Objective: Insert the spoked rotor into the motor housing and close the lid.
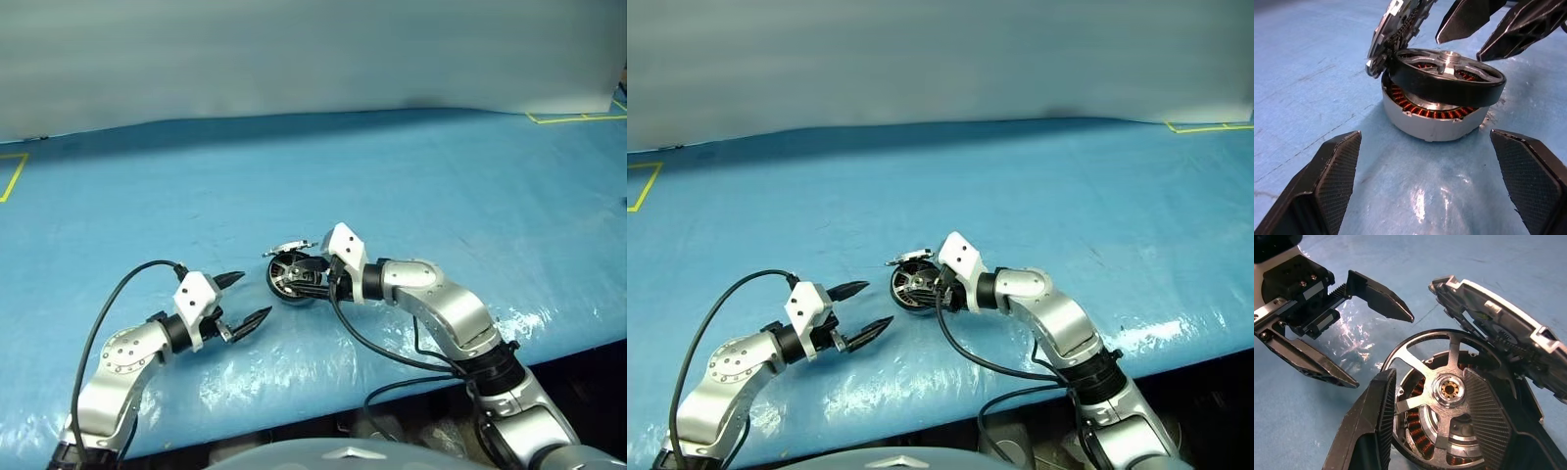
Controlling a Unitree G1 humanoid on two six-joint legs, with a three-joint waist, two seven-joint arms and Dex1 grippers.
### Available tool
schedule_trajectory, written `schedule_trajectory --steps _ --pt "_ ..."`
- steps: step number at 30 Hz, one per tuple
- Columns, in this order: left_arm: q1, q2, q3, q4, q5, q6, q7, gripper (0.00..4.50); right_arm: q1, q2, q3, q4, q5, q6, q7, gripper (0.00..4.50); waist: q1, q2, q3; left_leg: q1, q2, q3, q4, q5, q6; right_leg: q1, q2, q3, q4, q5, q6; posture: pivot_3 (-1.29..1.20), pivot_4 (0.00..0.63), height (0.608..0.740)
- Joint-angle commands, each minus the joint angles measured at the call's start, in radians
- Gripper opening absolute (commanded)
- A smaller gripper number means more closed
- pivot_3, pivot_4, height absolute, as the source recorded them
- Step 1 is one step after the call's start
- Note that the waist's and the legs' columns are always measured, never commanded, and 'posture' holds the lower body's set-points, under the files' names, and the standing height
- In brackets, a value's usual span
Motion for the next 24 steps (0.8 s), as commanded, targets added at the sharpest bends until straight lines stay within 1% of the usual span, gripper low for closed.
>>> schedule_trajectory --steps 1,5,8,11,12,13,14,17,21,24 --pt "-0.006 -0.008 -0.01 -0.045 0.007 -0.002 0.011 4.5 -0.027 0.001 0.014 0.012 -0.033 -0.012 0.0 2.27 0.0 0.0 0.0 0.0 0.0 0.0 0.0 0.0 0.0 0.0 0.0 0.0 0.0 0.0 0.0 0.0 0.15 0.74" --pt "-0.01 -0.014 -0.022 -0.04 0.015 -0.006 0.019 4.5 -0.045 -0.01 0.056 0.038 -0.103 -0.021 -0.009 2.27 -0.001 0.0 0.0 0.0 0.0 0.0 0.0 0.0 0.0 0.0 0.0 0.0 0.0 0.0 0.0 0.0 0.15 0.74" --pt "-0.014 -0.02 -0.031 -0.04 0.02 -0.008 0.023 4.5 -0.043 -0.022 0.083 0.037 -0.124 -0.025 0.011 2.27 0.0 0.0 0.0 0.0 0.0 0.0 0.0 0.0 0.0 0.0 0.0 0.0 0.0 0.0 0.0 0.0 0.15 0.74" --pt "-0.018 -0.026 -0.038 -0.036 0.026 -0.016 0.028 4.5 -0.039 -0.052 0.121 0.035 -0.172 -0.053 0.025 1.73 0.0 0.0 -0.001 0.001 0.0 0.0 0.0 0.0 0.0 0.0 0.0 0.0 0.0 0.0 0.0 0.0 0.15 0.74" --pt "-0.018 -0.028 -0.039 -0.035 0.027 -0.018 0.03 4.5 -0.037 -0.057 0.124 0.032 -0.178 -0.06 0.029 1.44 -0.001 0.0 -0.001 0.001 0.0 0.0 0.0 0.0 0.0 0.001 0.0 0.0 0.0 0.0 0.0 0.0 0.15 0.74" --pt "-0.019 -0.028 -0.04 -0.035 0.028 -0.019 0.032 4.5 -0.035 -0.058 0.122 0.029 -0.179 -0.062 0.032 1.04 -0.001 0.0 -0.001 0.001 0.0 0.0 0.0 0.0 0.0 0.001 0.0 0.0 0.0 0.0 0.0 0.0 0.15 0.74" --pt "-0.019 -0.028 -0.042 -0.035 0.028 -0.019 0.033 4.5 -0.033 -0.067 0.128 0.025 -0.189 -0.067 0.038 0.94 -0.001 0.0 -0.001 0.002 0.0 0.0 0.0 0.0 0.001 0.001 0.0 0.0 0.0 0.0 0.0 0.0 0.15 0.74" --pt "-0.022 -0.03 -0.047 -0.037 0.032 -0.019 0.034 4.5 -0.026 -0.087 0.141 0.015 -0.216 -0.089 0.047 0.94 0.0 0.0 -0.002 0.002 0.0 0.0 0.0 -0.001 0.001 0.001 0.0 0.0 0.001 0.0 -0.001 0.0 0.15 0.74" --pt "-0.027 -0.034 -0.053 -0.04 0.039 -0.019 0.037 4.5 -0.017 -0.089 0.127 -0.001 -0.209 -0.091 0.052 0.94 0.001 -0.001 -0.002 0.002 0.001 0.0 0.0 -0.001 0.001 0.001 0.0 0.0 0.001 0.0 -0.001 0.0 0.15 0.74" --pt "-0.036 -0.039 -0.06 -0.042 0.041 -0.016 0.038 4.5 -0.013 -0.065 0.081 -0.003 -0.177 -0.083 0.035 0.94 0.002 -0.001 -0.002 0.002 0.0 0.0 0.0 0.0 0.001 0.001 0.0 0.0 0.0 0.0 -0.001 0.0 0.15 0.74"
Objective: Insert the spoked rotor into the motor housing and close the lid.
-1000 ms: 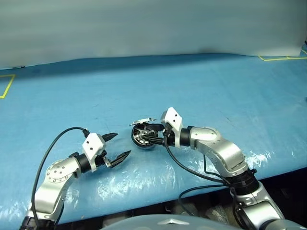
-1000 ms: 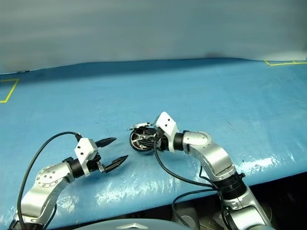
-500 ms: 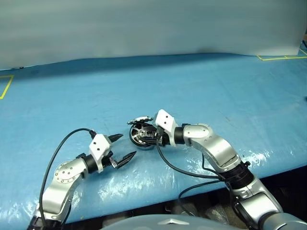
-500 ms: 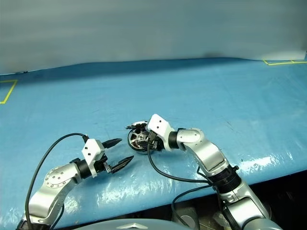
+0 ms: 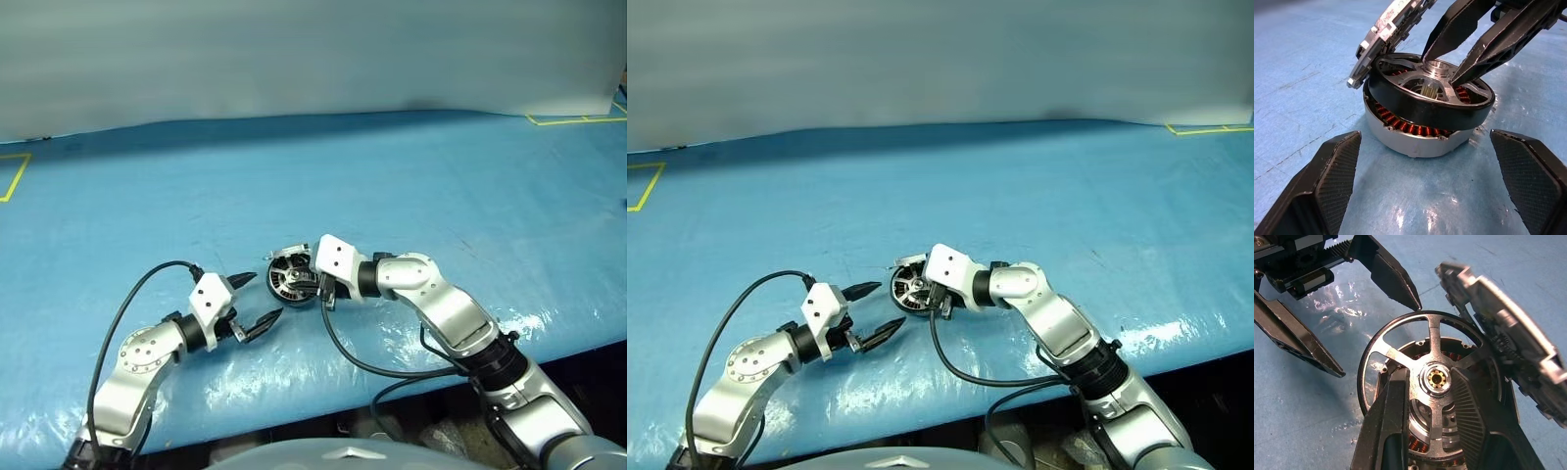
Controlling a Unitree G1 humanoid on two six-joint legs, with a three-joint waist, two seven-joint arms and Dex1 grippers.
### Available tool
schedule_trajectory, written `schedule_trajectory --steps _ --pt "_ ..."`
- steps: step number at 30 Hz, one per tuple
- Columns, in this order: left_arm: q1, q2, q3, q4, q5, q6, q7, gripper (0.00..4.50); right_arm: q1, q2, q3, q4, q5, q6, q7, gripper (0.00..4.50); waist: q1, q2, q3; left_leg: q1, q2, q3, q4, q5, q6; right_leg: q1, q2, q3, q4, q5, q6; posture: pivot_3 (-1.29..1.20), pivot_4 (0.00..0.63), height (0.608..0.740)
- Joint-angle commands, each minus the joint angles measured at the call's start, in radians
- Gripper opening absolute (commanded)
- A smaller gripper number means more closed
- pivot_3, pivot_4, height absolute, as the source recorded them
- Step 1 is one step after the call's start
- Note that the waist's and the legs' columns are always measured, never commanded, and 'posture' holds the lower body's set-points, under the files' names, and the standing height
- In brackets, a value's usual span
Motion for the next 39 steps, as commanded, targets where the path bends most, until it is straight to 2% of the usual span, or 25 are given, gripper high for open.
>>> schedule_trajectory --steps 1,6,12,16,24,34,37,39 --pt "-0.014 -0.007 -0.01 -0.042 0.004 -0.011 0.004 4.5 0.027 0.013 -0.036 0.012 0.028 0.036 -0.001 0.94 0.0 0.0 0.0 0.0 0.0 0.0 0.0 0.0 0.0 0.0 0.0 0.0 0.0 0.0 0.0 0.0 0.15 0.74" --pt "-0.024 -0.009 -0.016 -0.035 0.008 -0.009 0.003 4.5 0.031 0.088 -0.152 -0.011 0.159 0.105 -0.011 0.94 0.0 0.0 0.0 -0.001 0.0 0.0 0.0 0.0 0.0 0.0 0.0 0.0 0.0 0.0 0.0 0.0 0.15 0.74" --pt "-0.025 -0.014 -0.009 -0.027 -0.004 -0.012 -0.004 4.5 0.057 0.08 -0.182 -0.032 0.186 0.123 -0.015 0.93 -0.001 0.0 0.0 -0.002 0.0 0.0 0.0 0.0 0.0 -0.001 0.0 0.0 0.0 0.001 0.001 0.0 0.15 0.74" --pt "-0.022 -0.01 -0.005 -0.02 -0.002 -0.016 -0.008 4.5 0.072 0.082 -0.205 -0.04 0.203 0.126 -0.026 0.03 -0.001 0.0 0.0 -0.002 0.0 0.0 0.0 0.0 0.001 -0.001 0.0 0.0 0.0 0.001 0.001 0.0 0.15 0.74" --pt "-0.024 -0.006 -0.006 -0.016 -0.001 -0.019 -0.017 4.5 0.077 0.08 -0.206 -0.038 0.201 0.124 -0.056 0.03 -0.001 0.0 0.0 -0.001 0.0 0.0 0.0 -0.001 0.001 -0.001 0.0 0.0 0.0 0.0 0.001 0.0 0.15 0.74" --pt "-0.022 -0.009 -0.007 -0.024 -0.006 -0.017 -0.022 4.5 0.071 0.073 -0.224 -0.113 0.265 0.105 -0.019 0.03 -0.001 0.0 0.0 -0.001 0.0 0.0 0.0 -0.001 0.002 -0.001 0.0 0.0 0.0 0.0 0.001 0.0 0.15 0.74" --pt "-0.015 -0.013 0.002 -0.039 -0.024 -0.014 -0.027 4.5 0.057 0.021 -0.174 -0.17 0.211 0.084 -0.004 0.61 0.0 0.001 0.001 -0.002 0.0 0.0 0.0 -0.001 0.002 -0.001 0.0 0.0 0.0 0.0 0.001 0.0 0.15 0.74" --pt "-0.013 -0.008 0.011 -0.041 -0.029 -0.014 -0.027 4.5 0.049 -0.012 -0.131 -0.199 0.158 0.079 -0.016 1.23 -0.001 0.001 0.001 -0.002 0.0 0.0 0.0 -0.001 0.001 -0.001 0.0 0.0 0.0 0.0 0.001 0.0 0.15 0.74"
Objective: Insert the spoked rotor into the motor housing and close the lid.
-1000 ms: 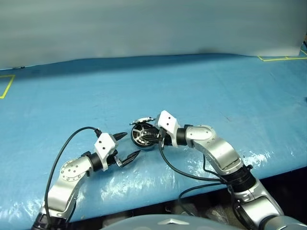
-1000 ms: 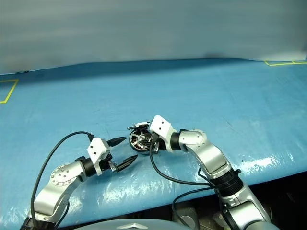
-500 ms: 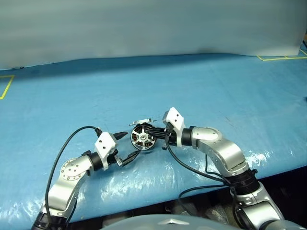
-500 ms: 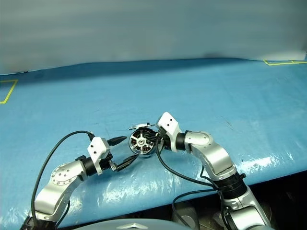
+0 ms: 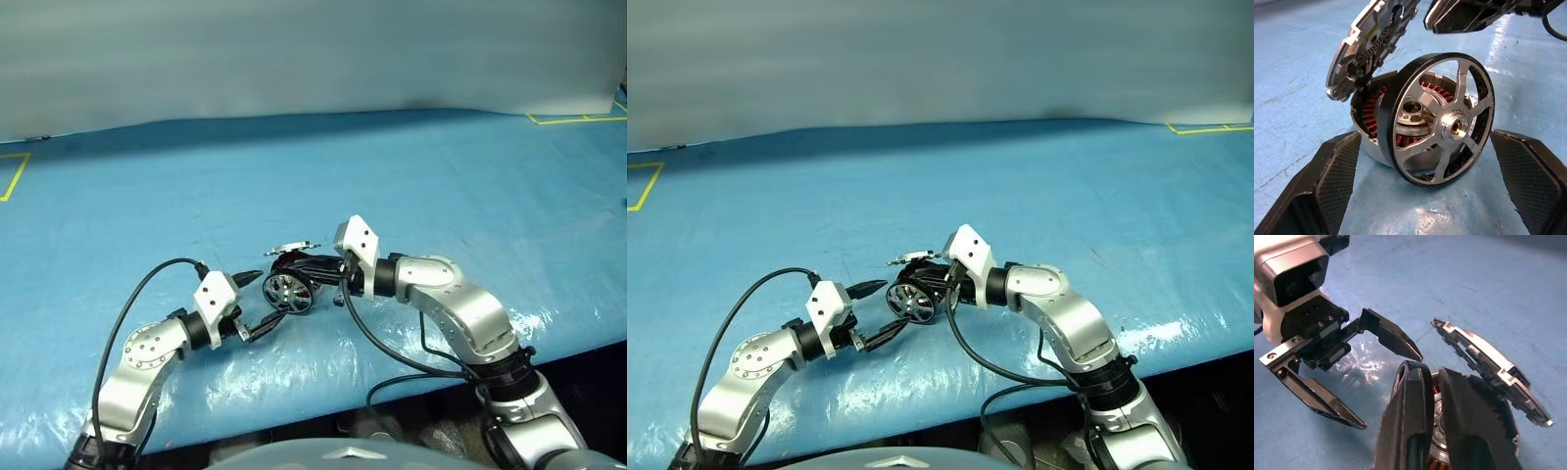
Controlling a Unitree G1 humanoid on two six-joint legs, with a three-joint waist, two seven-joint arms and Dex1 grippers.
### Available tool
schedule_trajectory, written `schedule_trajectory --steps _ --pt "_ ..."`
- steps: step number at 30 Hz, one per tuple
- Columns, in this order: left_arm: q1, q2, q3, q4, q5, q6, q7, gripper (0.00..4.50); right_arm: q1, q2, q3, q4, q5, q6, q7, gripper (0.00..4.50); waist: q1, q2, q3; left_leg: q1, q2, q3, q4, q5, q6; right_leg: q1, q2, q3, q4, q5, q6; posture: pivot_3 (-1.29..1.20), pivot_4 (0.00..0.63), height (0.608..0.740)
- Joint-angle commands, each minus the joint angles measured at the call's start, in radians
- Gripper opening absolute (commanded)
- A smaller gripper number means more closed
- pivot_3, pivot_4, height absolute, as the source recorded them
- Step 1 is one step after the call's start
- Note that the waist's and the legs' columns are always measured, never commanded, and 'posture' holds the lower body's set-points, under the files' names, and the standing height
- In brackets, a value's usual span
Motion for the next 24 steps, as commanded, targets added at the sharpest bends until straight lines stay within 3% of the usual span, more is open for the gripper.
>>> schedule_trajectory --steps 1,3,10,18,24 --pt "0.001 0.0 0.027 -0.038 -0.022 -0.014 0.001 4.5 -0.029 -0.054 0.073 -0.081 -0.107 -0.042 -0.011 1.57 0.0 0.0 0.0 0.0 0.0 0.0 0.0 0.0 0.0 0.0 0.0 0.0 0.0 0.0 0.0 0.0 0.15 0.74" --pt "-0.001 0.007 0.038 -0.026 -0.018 -0.022 0.002 4.5 -0.033 -0.083 0.104 -0.09 -0.14 -0.05 -0.001 2.19 0.0 0.0 0.0 0.0 0.0 0.0 0.0 0.0 0.0 0.0 0.0 0.0 0.0 0.0 -0.001 0.0 0.15 0.74" --pt "0.012 0.025 0.059 -0.026 -0.024 -0.014 -0.012 4.5 -0.019 -0.112 0.081 -0.181 -0.098 -0.032 0.027 2.19 0.0 0.0 0.0 0.0 0.0 0.0 0.0 0.0 -0.001 0.0 0.0 0.0 0.0 0.0 -0.001 0.0 0.15 0.74" --pt "0.075 0.126 0.096 -0.078 -0.083 0.044 -0.092 4.5 -0.021 -0.227 0.183 -0.247 -0.224 -0.116 0.077 2.19 0.0 -0.001 0.001 0.0 0.002 0.0 0.0 0.0 0.0 0.0 0.0 0.0 0.0 -0.002 -0.003 0.0 0.15 0.74" --pt "0.045 0.117 0.041 -0.099 -0.077 0.043 -0.105 4.5 -0.074 -0.238 0.261 -0.169 -0.394 -0.247 0.085 2.19 0.0 -0.001 0.001 0.0 0.001 0.0 0.0 0.001 -0.002 0.0 0.0 0.0 0.0 -0.002 -0.003 0.0 0.15 0.74"
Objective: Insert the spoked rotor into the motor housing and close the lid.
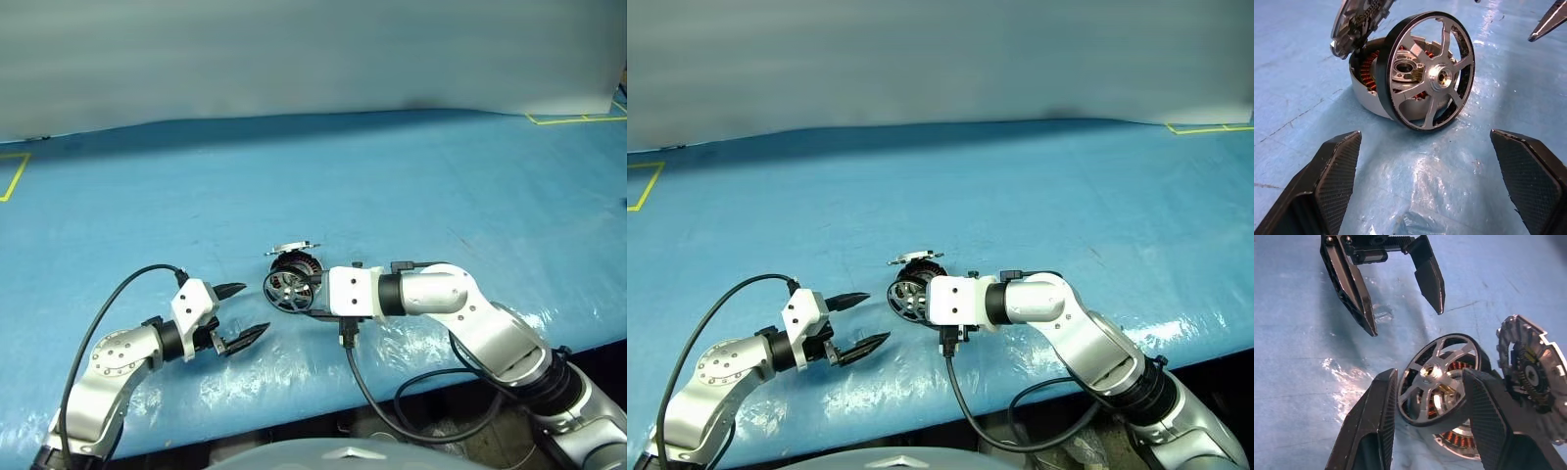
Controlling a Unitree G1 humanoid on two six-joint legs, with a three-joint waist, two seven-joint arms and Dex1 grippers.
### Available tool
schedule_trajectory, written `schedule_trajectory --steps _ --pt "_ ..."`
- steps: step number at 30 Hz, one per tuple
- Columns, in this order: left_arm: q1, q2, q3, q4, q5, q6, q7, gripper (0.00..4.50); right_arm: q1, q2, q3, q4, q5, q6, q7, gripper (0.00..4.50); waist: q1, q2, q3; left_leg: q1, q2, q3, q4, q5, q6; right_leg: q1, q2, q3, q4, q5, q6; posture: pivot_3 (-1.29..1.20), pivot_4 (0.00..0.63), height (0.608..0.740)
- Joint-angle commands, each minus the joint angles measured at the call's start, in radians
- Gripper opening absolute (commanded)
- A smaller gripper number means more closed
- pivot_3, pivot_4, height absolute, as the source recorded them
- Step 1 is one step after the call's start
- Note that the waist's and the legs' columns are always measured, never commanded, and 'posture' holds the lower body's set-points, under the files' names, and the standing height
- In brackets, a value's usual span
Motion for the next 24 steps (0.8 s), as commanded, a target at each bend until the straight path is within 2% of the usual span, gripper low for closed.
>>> schedule_trajectory --steps 1,8,12,24 --pt "-0.013 -0.012 -0.035 -0.061 -0.011 0.002 -0.014 4.5 -0.036 -0.004 0.065 0.03 -0.119 -0.114 0.008 2.19 0.0 0.0 0.0 0.0 0.0 0.0 0.0 0.001 -0.001 0.0 0.0 0.0 0.0 0.0 0.0 0.0 0.15 0.74" --pt "0.005 0.001 -0.054 -0.038 0.012 0.009 -0.007 4.5 -0.08 0.039 0.172 0.115 -0.357 -0.333 -0.022 2.19 -0.001 0.0 0.0 0.0 -0.001 0.001 0.0 0.002 -0.003 0.0 0.001 0.0 0.0 -0.001 -0.001 0.0 0.15 0.74" --pt "-0.012 -0.004 -0.066 -0.041 0.02 0.022 -0.004 4.5 -0.076 0.055 0.152 0.121 -0.385 -0.371 -0.007 2.19 0.002 0.0 0.0 0.0 0.0 0.001 0.0 0.002 -0.003 0.0 0.001 0.0 0.0 -0.001 -0.002 0.0 0.15 0.74" --pt "-0.063 -0.038 -0.106 0.003 0.056 -0.01 0.003 4.5 -0.096 0.025 0.138 0.218 -0.627 -0.481 0.023 2.19 0.002 0.0 0.0 0.0 -0.001 0.002 0.0 0.002 -0.003 0.0 0.001 0.0 0.0 -0.001 -0.001 0.0 0.15 0.74"
